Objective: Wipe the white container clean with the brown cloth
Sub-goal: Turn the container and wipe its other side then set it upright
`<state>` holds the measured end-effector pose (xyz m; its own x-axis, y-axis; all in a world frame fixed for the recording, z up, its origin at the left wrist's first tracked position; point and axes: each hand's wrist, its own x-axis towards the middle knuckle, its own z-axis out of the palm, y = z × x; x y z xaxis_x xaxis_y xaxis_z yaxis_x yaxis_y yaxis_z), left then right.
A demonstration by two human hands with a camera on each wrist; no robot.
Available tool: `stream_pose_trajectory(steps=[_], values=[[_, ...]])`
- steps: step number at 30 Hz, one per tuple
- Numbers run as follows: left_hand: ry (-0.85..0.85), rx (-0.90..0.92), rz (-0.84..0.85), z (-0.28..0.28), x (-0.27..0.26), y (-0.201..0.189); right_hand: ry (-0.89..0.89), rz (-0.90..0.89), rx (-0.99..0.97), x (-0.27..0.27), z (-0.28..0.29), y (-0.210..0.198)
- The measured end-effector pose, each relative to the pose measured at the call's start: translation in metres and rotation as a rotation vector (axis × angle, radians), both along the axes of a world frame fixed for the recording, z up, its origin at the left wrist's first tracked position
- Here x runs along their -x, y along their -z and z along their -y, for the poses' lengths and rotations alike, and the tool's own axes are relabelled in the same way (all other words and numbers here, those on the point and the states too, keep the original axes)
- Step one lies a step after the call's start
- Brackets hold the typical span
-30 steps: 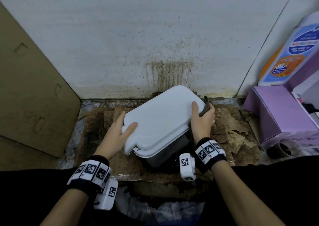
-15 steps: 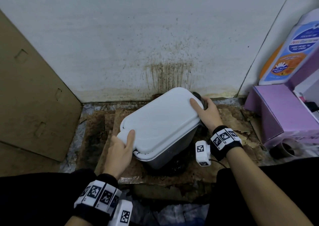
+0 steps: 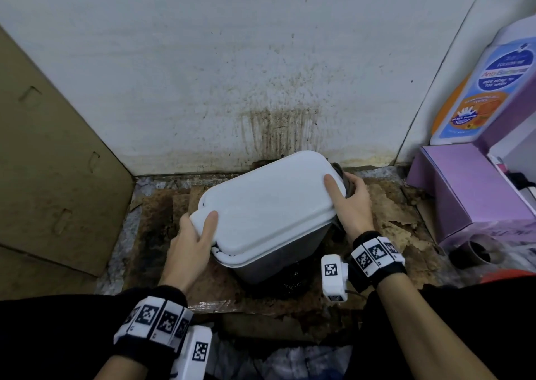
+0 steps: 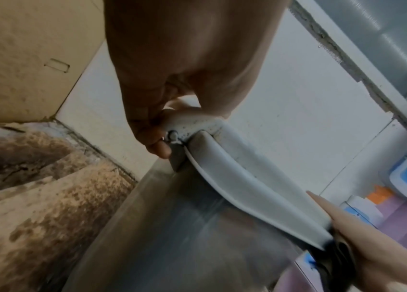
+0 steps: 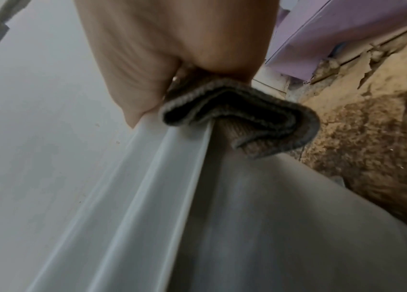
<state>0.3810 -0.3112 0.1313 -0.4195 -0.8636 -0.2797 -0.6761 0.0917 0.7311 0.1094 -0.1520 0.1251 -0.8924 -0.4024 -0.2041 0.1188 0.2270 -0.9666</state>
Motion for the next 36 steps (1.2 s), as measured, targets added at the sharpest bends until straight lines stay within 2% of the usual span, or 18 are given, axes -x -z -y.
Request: stream_pose_trajectory(steps=[9, 17, 25, 29, 33, 36], values=[[0.140, -0.010, -0.007, 0.048, 0.017, -0.011, 0.305, 0.030, 0.025, -0.057, -0.015, 0.005], [0.145, -0.036, -0.045, 0.053, 0.023, -0.006, 0.255, 0.005, 0.052, -0.074, -0.016, 0.020], [0.131, 0.033, -0.009, 0.054, 0.025, 0.004, 0.256, 0.233, 0.230, -0.050, -0.017, 0.017], [0.150, 0.107, 0.115, 0.055, 0.023, 0.004, 0.261, 0.303, 0.248, -0.039, -0.021, 0.019], [0.079, 0.274, 0.251, 0.050, 0.029, -0.009, 0.279, 0.255, 0.232, -0.034, -0.020, 0.020], [0.037, 0.421, 0.186, 0.034, 0.045, -0.024, 0.268, 0.222, 0.210, -0.038, -0.015, 0.018]])
